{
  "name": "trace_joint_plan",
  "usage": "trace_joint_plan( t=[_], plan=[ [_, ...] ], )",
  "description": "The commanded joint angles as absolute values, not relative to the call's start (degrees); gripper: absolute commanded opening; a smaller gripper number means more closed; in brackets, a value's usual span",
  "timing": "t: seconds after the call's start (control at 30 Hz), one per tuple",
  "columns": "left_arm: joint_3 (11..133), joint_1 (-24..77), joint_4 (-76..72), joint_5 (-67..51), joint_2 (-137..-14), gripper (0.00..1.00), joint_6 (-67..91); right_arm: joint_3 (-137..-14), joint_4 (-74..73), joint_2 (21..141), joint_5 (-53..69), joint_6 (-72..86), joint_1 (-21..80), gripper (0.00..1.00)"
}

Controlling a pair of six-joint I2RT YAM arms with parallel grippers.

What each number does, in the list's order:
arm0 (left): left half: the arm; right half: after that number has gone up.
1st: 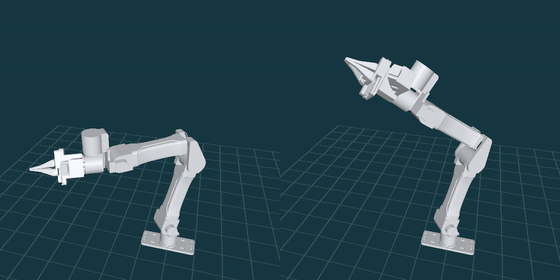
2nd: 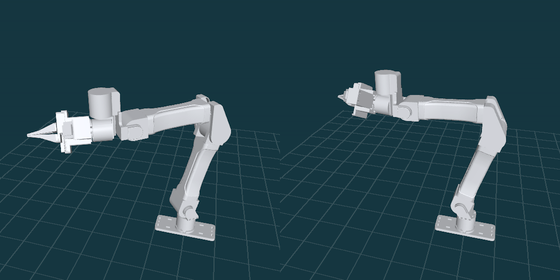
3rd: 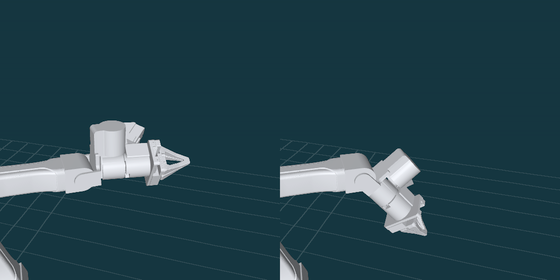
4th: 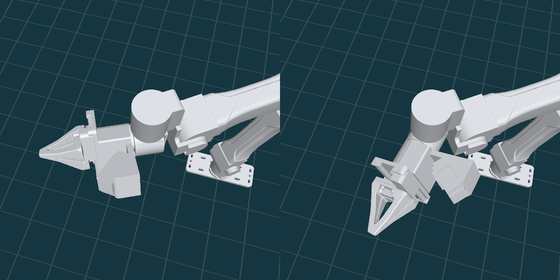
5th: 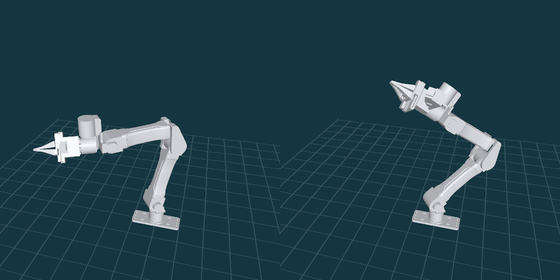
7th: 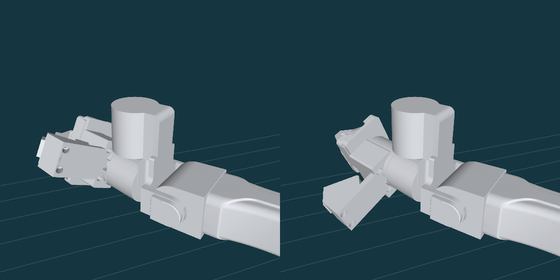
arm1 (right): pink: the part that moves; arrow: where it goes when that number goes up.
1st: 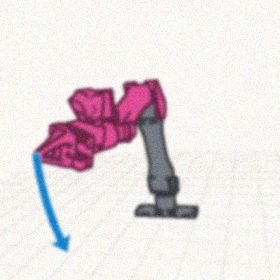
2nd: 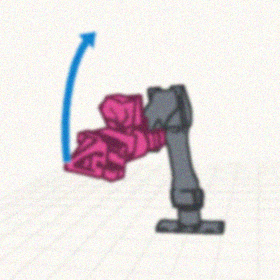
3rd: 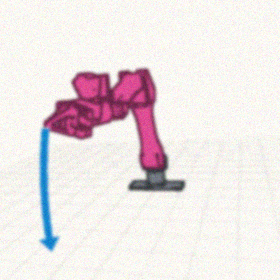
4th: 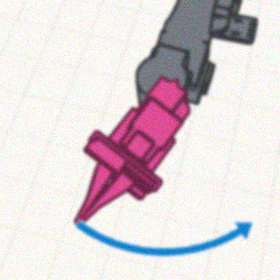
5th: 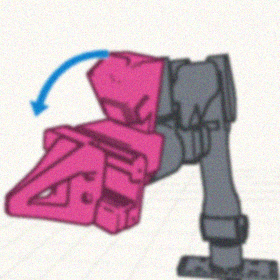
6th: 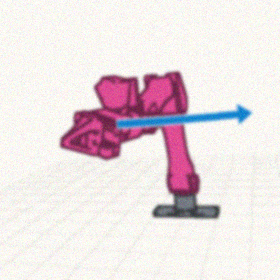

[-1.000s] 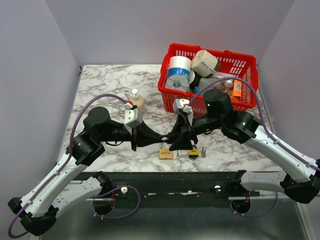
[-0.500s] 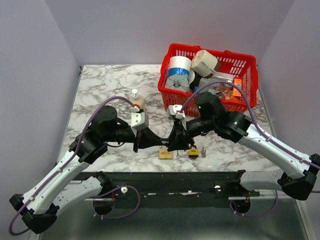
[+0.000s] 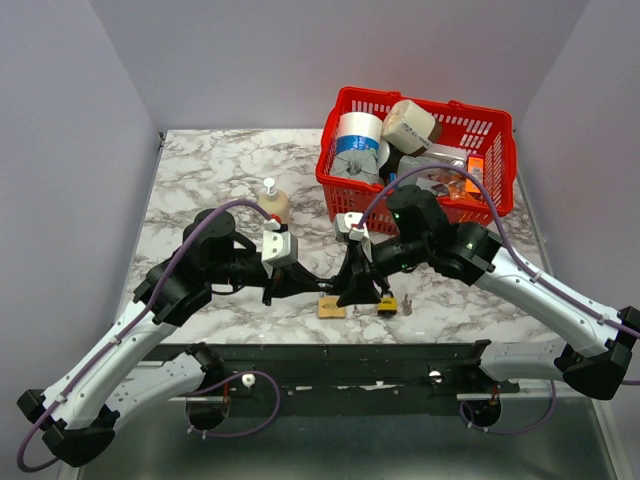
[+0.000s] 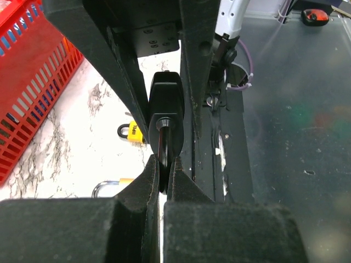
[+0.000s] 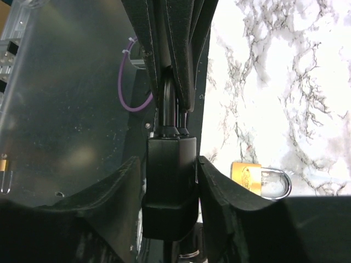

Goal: Lock with the key
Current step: Lock the lock.

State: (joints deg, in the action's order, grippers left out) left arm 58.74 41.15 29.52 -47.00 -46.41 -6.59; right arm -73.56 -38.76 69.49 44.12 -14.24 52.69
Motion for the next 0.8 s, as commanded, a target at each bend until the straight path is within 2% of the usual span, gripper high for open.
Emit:
trace_joint_plan(
  t=[0.0,0.1,0.13,0.17,0.27,0.43,0.5,0.53,0.6,0.63,0.7,0.73,0.77],
  plan=[
    [61.4,40.3,27.3,-47.7,-45.9,0.0,-8.7,-74.8,-40.4,69.6,43.7,-14.6,53.2,0.41],
    [61.4,40.3,26.9,-47.1,-46.0,0.0,-8.7,-75.2,-40.3,70.2,43.2,-14.7,53.2,0.26],
    [61.5,40.0,26.7,-46.8,-45.9,0.0,-8.5,-75.3,-40.3,70.3,43.0,-14.8,53.2,0.25],
    [61.6,39.6,26.6,-46.7,-45.8,0.0,-8.3,-75.4,-40.3,70.4,42.8,-14.9,53.1,0.25],
    [62.5,37.8,27.4,-47.4,-45.9,0.0,-9.4,-75.3,-40.9,70.5,42.5,-15.2,53.2,0.35],
    [63.5,36.3,30.3,-50.0,-46.0,0.0,-11.3,-74.9,-40.8,70.6,42.3,-15.0,53.1,0.39],
    [63.6,36.2,30.7,-50.3,-45.9,0.0,-11.7,-75.1,-40.3,70.8,42.2,-14.6,53.2,0.39],
    [63.6,36.1,30.7,-50.4,-46.0,0.0,-11.7,-75.4,-40.1,70.9,42.2,-14.5,53.2,0.35],
    [63.6,36.0,30.7,-50.5,-46.1,0.0,-11.7,-75.6,-39.7,71.3,41.8,-14.2,53.1,0.33],
    [63.6,36.0,30.8,-51.0,-46.1,0.0,-11.8,-75.5,-39.7,71.3,41.6,-14.2,53.1,0.36],
    [63.6,35.9,30.5,-51.3,-46.0,0.0,-11.8,-75.2,-39.6,71.1,40.8,-14.0,53.1,0.54],
    [63.5,35.9,30.3,-51.3,-46.0,0.0,-11.8,-75.1,-39.6,71.0,40.3,-13.9,53.2,0.59],
    [63.6,35.9,30.4,-51.5,-46.0,0.0,-11.8,-74.9,-39.6,70.9,40.3,-13.8,53.2,0.59]
  ],
)
